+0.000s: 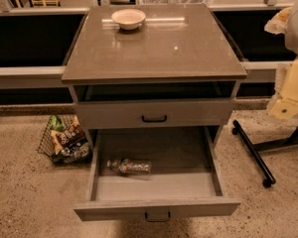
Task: Pick water bottle from middle drawer and place on counter
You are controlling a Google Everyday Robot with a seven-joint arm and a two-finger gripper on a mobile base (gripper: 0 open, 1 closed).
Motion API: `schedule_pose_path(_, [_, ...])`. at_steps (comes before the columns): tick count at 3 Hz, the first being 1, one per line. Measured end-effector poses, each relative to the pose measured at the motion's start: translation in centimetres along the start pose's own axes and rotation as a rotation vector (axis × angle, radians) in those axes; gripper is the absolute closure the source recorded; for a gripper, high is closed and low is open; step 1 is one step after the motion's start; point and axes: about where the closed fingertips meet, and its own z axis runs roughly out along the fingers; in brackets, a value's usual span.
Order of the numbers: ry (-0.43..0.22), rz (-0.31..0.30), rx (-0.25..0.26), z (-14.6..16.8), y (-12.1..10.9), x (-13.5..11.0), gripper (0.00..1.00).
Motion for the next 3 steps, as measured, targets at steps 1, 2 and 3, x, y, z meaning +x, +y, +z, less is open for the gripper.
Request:
schedule_pose_path(1, [0.000, 0.000, 0.000, 0.0, 0.0, 0.0, 0.00])
schedule_pose_path(2, [-0.013, -0.020, -0.048, 3.7, 0.8, -0.4, 0.00])
schedule_pose_path(3, [-0.079, -0.042, -0.144, 10.7, 3.3, -1.1, 0.00])
